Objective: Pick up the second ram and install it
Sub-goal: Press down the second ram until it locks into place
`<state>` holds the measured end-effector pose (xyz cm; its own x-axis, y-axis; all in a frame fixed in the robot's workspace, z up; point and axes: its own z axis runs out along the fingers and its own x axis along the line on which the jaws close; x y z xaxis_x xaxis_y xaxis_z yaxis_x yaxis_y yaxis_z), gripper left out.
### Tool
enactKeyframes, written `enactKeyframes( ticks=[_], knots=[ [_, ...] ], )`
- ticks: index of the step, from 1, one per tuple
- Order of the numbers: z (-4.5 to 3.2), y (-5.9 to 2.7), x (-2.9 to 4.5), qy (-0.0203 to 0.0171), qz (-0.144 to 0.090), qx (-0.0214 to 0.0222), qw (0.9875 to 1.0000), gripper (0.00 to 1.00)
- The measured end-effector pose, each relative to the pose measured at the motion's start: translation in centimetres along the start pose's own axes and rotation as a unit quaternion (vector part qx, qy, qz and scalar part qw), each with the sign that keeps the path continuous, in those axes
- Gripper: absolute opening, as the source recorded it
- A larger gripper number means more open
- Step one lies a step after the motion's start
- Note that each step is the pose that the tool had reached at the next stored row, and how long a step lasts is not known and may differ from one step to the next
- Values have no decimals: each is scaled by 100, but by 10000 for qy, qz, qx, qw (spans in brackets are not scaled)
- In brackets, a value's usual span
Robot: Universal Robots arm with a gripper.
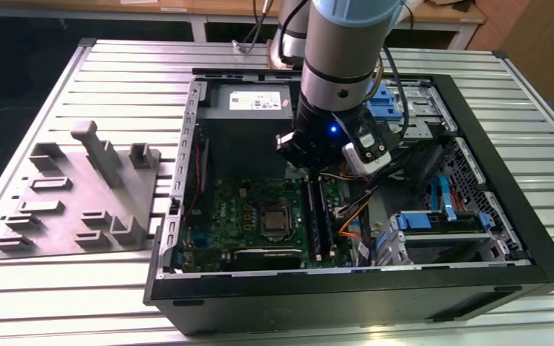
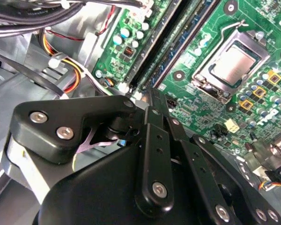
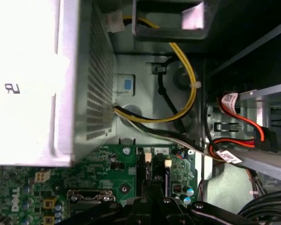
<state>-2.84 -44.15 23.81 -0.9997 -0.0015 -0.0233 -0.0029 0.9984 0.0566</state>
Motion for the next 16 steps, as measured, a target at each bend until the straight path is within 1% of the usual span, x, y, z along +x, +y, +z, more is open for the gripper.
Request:
enactKeyframes(
  ticks=[2, 5, 7, 12, 16],
  knots=[
    [8, 1, 0, -1, 1, -1, 10000, 10],
    [45, 6, 7, -2, -2, -1, 10000, 10],
    [46, 6, 7, -1, -3, 1, 10000, 10],
    [56, 53, 8, -2, -2, -3, 10000, 10],
    [95, 63, 11, -2, -2, -4, 10000, 10]
  ],
)
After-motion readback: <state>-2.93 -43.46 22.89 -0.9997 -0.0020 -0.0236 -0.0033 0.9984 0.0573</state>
